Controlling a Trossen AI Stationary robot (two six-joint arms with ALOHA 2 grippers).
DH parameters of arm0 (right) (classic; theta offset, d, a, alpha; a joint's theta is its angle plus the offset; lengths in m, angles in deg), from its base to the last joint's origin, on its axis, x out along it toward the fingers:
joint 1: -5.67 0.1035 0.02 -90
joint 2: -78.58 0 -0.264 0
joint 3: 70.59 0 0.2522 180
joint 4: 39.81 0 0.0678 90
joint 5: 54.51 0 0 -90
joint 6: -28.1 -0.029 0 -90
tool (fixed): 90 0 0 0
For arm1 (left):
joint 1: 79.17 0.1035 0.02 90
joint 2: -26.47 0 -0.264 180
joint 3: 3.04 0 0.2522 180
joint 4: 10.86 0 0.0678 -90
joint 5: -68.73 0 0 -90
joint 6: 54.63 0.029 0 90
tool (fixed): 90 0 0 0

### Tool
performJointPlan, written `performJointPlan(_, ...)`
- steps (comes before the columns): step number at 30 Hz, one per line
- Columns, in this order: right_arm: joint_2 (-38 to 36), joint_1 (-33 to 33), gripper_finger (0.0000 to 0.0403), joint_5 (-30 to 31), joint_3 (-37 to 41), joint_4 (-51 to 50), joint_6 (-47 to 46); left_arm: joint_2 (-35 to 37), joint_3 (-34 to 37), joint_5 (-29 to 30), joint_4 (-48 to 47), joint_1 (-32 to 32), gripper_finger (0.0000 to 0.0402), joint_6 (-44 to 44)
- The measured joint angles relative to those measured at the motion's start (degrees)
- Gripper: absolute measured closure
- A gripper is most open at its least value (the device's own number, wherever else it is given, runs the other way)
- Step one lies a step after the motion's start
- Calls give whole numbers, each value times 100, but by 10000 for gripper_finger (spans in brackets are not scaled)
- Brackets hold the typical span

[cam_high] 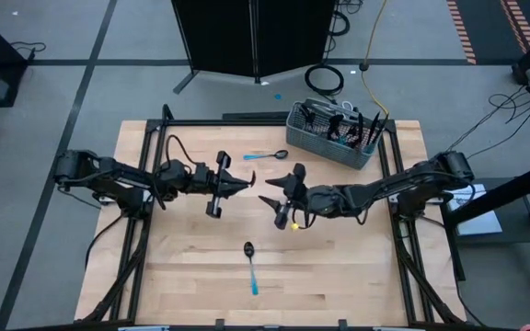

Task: Sort silverware
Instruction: Put the blue spoon into the left of the blue utensil organizer

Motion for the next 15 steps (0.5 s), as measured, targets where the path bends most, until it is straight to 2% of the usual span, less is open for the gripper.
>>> performJointPlan(8, 515, -243, 152, -893, 0, 1576, 805, -128, -235, 25, -30, -135, 402, -151)
performJointPlan(15, 797, -473, 151, -1424, -46, 2070, 778, -429, -515, 30, -23, -260, 402, -144)
